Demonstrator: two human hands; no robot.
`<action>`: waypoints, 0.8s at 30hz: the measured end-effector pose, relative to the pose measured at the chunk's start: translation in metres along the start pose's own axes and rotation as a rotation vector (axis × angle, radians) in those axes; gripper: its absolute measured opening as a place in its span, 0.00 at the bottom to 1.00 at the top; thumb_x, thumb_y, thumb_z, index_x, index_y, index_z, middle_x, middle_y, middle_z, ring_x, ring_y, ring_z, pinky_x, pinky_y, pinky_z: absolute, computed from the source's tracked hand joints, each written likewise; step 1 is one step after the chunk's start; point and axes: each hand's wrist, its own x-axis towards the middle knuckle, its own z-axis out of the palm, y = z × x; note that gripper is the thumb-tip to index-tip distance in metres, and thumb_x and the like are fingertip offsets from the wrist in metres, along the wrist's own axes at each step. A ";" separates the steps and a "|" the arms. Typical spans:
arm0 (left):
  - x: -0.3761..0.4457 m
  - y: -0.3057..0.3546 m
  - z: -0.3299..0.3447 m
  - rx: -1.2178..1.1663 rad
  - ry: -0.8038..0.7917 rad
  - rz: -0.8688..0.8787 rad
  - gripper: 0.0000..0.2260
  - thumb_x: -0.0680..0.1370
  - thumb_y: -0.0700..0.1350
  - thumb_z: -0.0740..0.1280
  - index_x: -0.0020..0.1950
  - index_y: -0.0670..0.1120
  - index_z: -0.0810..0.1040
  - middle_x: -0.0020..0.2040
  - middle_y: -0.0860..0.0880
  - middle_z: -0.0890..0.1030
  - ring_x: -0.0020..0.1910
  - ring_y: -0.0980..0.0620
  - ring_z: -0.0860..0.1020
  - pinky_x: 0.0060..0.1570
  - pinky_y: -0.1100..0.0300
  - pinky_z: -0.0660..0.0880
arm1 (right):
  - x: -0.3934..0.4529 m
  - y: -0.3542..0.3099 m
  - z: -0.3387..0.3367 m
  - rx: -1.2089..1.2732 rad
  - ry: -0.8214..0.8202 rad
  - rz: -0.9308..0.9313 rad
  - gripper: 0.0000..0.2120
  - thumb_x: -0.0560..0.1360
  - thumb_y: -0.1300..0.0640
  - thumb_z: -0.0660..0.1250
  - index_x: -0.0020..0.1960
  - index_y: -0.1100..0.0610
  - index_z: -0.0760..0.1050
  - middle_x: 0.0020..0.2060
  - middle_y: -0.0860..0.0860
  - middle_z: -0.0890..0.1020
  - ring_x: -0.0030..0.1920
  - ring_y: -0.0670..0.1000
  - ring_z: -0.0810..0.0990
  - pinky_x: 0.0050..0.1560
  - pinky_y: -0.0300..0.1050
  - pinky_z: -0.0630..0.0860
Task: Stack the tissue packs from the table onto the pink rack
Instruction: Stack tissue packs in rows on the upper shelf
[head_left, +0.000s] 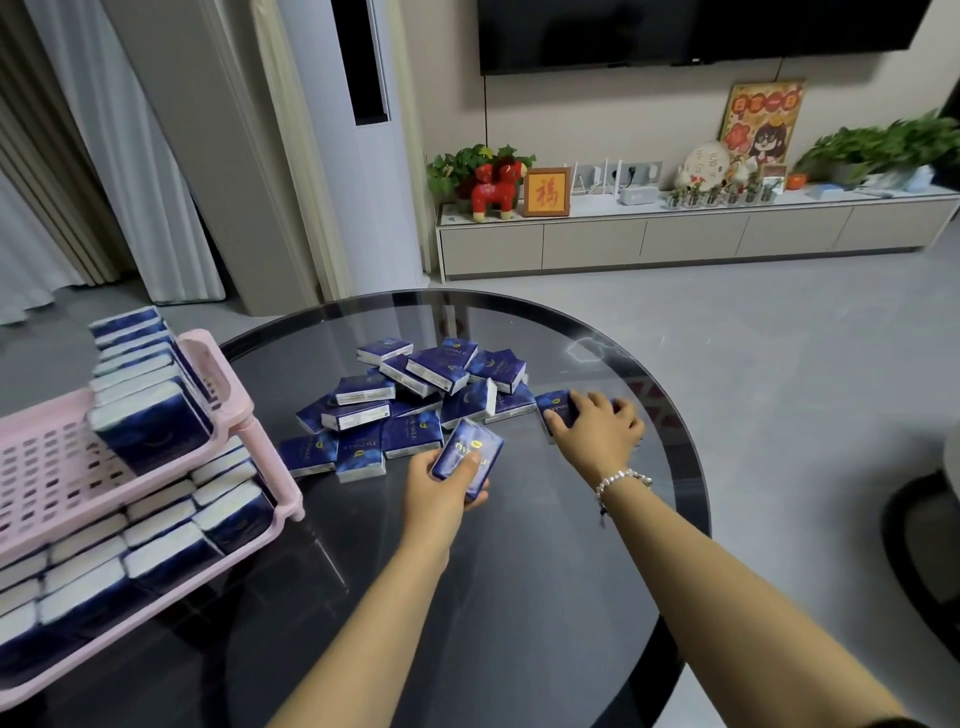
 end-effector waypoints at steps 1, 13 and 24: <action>-0.002 0.001 -0.001 -0.004 0.006 0.002 0.14 0.76 0.40 0.68 0.60 0.39 0.72 0.55 0.40 0.79 0.46 0.45 0.81 0.34 0.64 0.81 | -0.001 -0.001 0.001 0.005 0.000 -0.011 0.23 0.75 0.39 0.58 0.67 0.47 0.69 0.67 0.49 0.71 0.69 0.58 0.60 0.64 0.54 0.58; -0.026 -0.007 -0.043 -0.027 0.063 0.002 0.11 0.76 0.39 0.69 0.56 0.39 0.73 0.51 0.39 0.81 0.46 0.43 0.82 0.46 0.51 0.80 | -0.083 -0.021 0.005 0.119 -0.084 -0.145 0.26 0.71 0.37 0.65 0.65 0.46 0.71 0.62 0.46 0.74 0.67 0.54 0.61 0.61 0.49 0.58; -0.049 -0.013 -0.118 0.000 0.184 -0.009 0.14 0.73 0.47 0.72 0.55 0.43 0.78 0.51 0.43 0.83 0.51 0.45 0.82 0.58 0.42 0.75 | -0.147 -0.074 0.017 0.026 -0.253 -0.313 0.28 0.69 0.32 0.63 0.62 0.47 0.74 0.60 0.46 0.73 0.65 0.54 0.61 0.60 0.49 0.58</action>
